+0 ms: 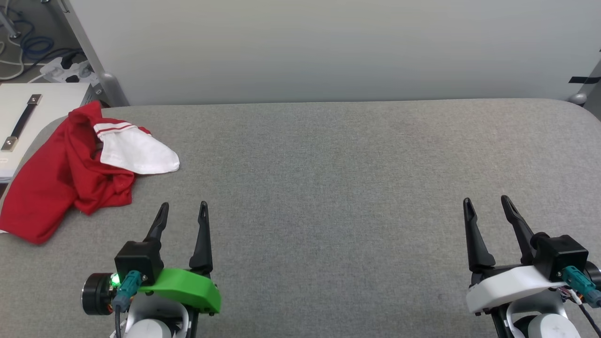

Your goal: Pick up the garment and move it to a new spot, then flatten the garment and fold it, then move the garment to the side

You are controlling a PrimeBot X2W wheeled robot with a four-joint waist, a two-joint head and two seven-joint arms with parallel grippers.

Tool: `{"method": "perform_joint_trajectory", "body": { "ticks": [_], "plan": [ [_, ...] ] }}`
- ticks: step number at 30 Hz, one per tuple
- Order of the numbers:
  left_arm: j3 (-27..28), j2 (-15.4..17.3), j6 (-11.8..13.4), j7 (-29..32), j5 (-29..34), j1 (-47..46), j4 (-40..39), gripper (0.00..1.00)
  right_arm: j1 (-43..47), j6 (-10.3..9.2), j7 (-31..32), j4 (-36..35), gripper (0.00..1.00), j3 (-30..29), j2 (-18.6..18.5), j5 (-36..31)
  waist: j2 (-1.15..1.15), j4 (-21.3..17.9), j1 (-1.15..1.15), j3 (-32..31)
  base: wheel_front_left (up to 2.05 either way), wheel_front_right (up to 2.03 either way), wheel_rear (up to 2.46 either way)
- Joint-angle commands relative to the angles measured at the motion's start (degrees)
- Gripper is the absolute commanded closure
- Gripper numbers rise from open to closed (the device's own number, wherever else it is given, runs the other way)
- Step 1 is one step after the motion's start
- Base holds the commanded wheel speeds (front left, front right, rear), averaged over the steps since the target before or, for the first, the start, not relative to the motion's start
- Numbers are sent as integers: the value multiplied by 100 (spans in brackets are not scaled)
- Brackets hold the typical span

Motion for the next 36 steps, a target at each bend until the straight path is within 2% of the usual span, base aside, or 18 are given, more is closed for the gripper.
{"method": "perform_joint_trajectory", "body": {
  "ticks": [1,9,25,30,36],
  "plan": [
    [-12,-20,-46,-65,-33,96,-56,0,61,-3,-64,-52,0,18,6,50,0,2,0,3,0,0,0],
    [-27,-23,-90,-160,-79,130,-161,0,85,-4,-158,-86,0,-3,6,99,0,13,0,37,0,0,0],
    [-159,-27,-176,-362,-238,135,323,0,99,-5,-357,170,0,-20,8,181,0,74,0,92,0,0,0],
    [-172,-29,-185,-420,-273,92,357,0,145,-5,-414,157,0,-13,8,212,0,281,0,102,0,0,0],
    [-193,-30,-211,-491,-326,103,414,0,191,-5,-485,178,0,63,9,261,0,770,0,83,0,0,0]
  ]
}}
